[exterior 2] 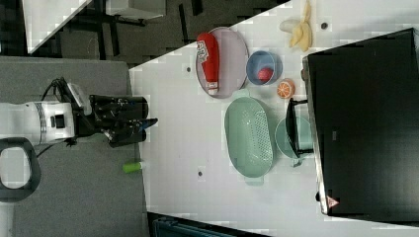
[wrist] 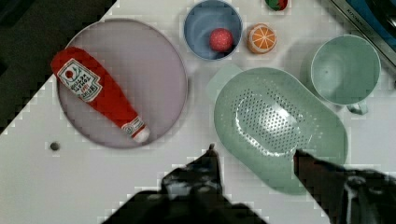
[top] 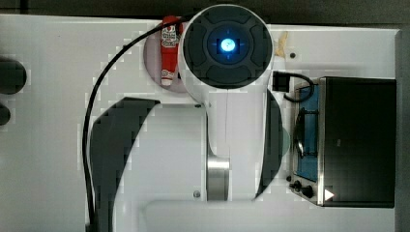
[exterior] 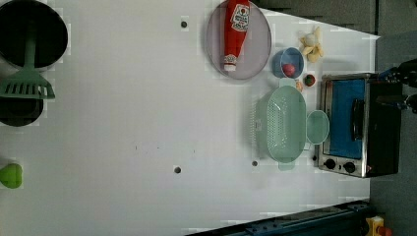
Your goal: Drag strainer right to left.
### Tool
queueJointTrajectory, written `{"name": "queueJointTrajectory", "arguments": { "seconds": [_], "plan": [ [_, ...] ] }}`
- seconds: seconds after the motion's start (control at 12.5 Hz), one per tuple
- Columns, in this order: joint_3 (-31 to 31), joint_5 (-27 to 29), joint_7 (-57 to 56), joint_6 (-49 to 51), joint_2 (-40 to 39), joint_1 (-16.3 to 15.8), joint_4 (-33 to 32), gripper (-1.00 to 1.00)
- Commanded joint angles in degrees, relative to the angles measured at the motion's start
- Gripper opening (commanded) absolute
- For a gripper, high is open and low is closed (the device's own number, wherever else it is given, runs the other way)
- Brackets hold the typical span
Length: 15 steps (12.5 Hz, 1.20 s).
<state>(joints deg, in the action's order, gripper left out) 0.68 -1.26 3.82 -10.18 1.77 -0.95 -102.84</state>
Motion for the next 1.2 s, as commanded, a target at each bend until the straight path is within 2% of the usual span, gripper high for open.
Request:
{"name": "queueJointTrajectory", "arguments": {
  "seconds": [0.08, 0.32, 0.48, 0.72, 0.96, 1.2],
  "plan": [
    [3.4, -1.6, 4.7, 13.4, 26.7, 0.8, -12.6, 0.40],
    [3.2, -1.6, 4.7, 11.3, 24.8, 0.7, -16.3, 0.99],
    [3.1, -1.6, 5.3, 6.3, 22.2, 0.7, -20.6, 1.00],
    [2.5, -1.5, 9.1, -7.6, 15.7, 0.6, -28.4, 1.00],
    [2.0, -1.5, 19.8, -23.4, 7.3, 0.6, -34.7, 1.00],
    [1.8, -1.5, 28.6, -38.4, -2.3, 0.3, -37.6, 1.00]
  ]
}}
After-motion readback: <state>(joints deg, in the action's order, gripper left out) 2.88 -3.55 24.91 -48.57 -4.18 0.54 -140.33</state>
